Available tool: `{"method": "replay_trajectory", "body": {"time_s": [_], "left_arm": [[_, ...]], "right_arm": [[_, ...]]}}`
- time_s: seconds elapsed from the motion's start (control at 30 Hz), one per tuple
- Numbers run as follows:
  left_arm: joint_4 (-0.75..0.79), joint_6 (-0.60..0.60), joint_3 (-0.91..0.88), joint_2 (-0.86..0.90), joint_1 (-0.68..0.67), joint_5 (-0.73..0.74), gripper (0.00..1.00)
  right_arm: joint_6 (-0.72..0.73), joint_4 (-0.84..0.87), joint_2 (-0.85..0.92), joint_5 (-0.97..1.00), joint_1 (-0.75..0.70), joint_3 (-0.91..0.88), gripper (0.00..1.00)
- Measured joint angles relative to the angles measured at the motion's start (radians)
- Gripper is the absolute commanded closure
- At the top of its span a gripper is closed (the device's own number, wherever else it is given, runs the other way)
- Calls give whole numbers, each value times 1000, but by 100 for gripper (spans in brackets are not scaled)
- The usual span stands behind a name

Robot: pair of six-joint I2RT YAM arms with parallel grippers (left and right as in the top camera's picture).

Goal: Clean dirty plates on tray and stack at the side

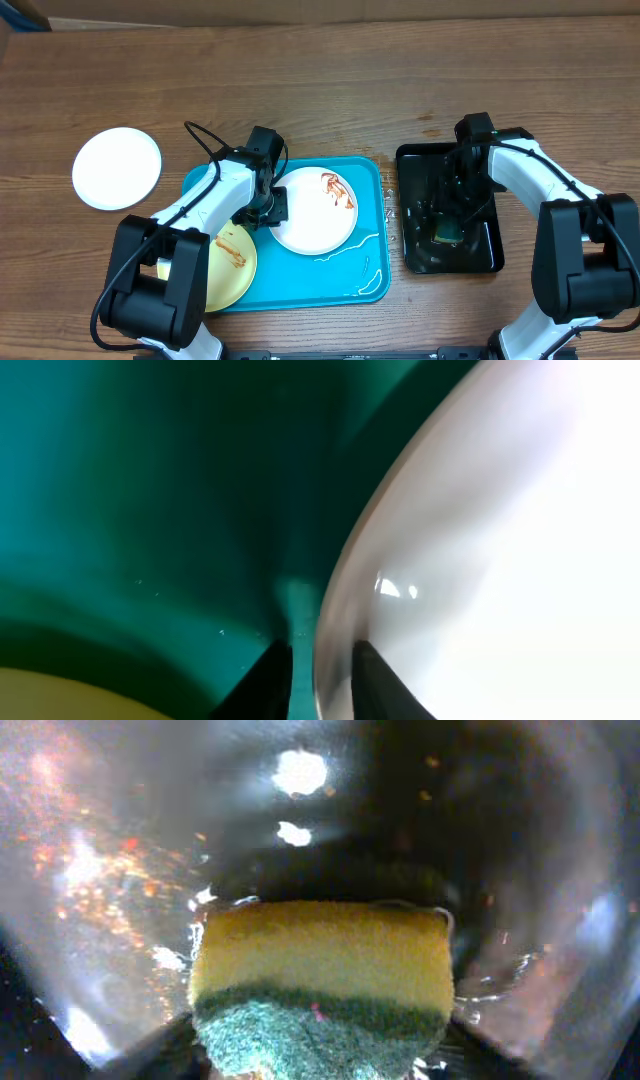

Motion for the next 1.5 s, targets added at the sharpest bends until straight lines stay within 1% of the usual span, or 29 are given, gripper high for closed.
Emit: {"method": "replay_trajectory", "body": {"time_s": [0.13, 0.27, 0.37, 0.43, 0.47, 0.5, 0.53, 0.57, 0.67, 0.7, 0.73, 0.77, 0.83, 0.87, 0.9, 0.93, 0.97, 1.0, 1.03, 1.13, 1.17, 1.2, 1.23, 1.27, 1.3, 1.33, 1.5], "left_arm": [[-14, 16, 0, 0, 0, 0, 76], [-15, 32, 0, 0, 0, 0, 76], [-15, 34, 0, 0, 0, 0, 76], [-14, 34, 0, 0, 0, 0, 76], [-14, 34, 0, 0, 0, 0, 76], [-14, 34, 0, 0, 0, 0, 76], [-14, 34, 0, 0, 0, 0, 76], [-13, 34, 0, 0, 0, 0, 76], [-12, 34, 0, 0, 0, 0, 76], [-11, 34, 0, 0, 0, 0, 76], [-11, 34, 0, 0, 0, 0, 76], [-11, 34, 0, 0, 0, 0, 76], [-11, 34, 0, 0, 0, 0, 76], [-11, 34, 0, 0, 0, 0, 75], [-10, 34, 0, 0, 0, 0, 76], [-11, 34, 0, 0, 0, 0, 75], [-10, 34, 0, 0, 0, 0, 75], [-10, 34, 0, 0, 0, 0, 75], [-11, 34, 0, 0, 0, 0, 75], [-10, 34, 0, 0, 0, 0, 75], [-10, 34, 0, 0, 0, 0, 75], [-10, 34, 0, 0, 0, 0, 72], [-10, 34, 0, 0, 0, 0, 71], [-10, 34, 0, 0, 0, 0, 70], [-10, 34, 0, 0, 0, 0, 69], [-10, 34, 0, 0, 0, 0, 68], [-10, 36, 0, 0, 0, 0, 67]], "right_arm": [[2, -13, 0, 0, 0, 5, 30], [2, -145, 0, 0, 0, 72, 29], [2, -225, -1, -1, 0, 119, 33], [3, -242, -2, -2, 0, 118, 39], [3, -234, -2, -2, 0, 110, 50], [3, -218, -2, -1, 0, 97, 68], [2, -194, -2, 0, 0, 79, 81], [0, -167, -2, 1, 1, 55, 86], [11, -119, -2, 0, 1, 0, 85], [11, -101, -4, 0, 1, -13, 75], [14, -86, -7, 0, 1, -26, 40], [19, -75, -10, 0, 1, -35, 33], [25, -68, -13, 0, 1, -48, 32], [26, -77, -13, 0, 1, -50, 33], [28, -94, -13, 1, 1, -50, 36], [29, -101, -13, 1, 1, -52, 42], [29, -105, -13, 1, 1, -53, 60], [34, -108, -13, 1, 1, -53, 81], [29, -108, -13, 1, 1, -56, 96], [33, -91, -13, 1, 1, -66, 96], [35, -82, -13, 1, 1, -69, 66], [36, -74, -14, -1, 1, -71, 30], [35, -71, -14, -6, 1, -71, 23], [36, -74, -18, -8, 1, -71, 11], [36, -77, -21, -11, 2, -71, 2], [36, -90, -21, -10, 2, -70, 0], [36, -122, -21, -4, 2, -62, 0]]}}
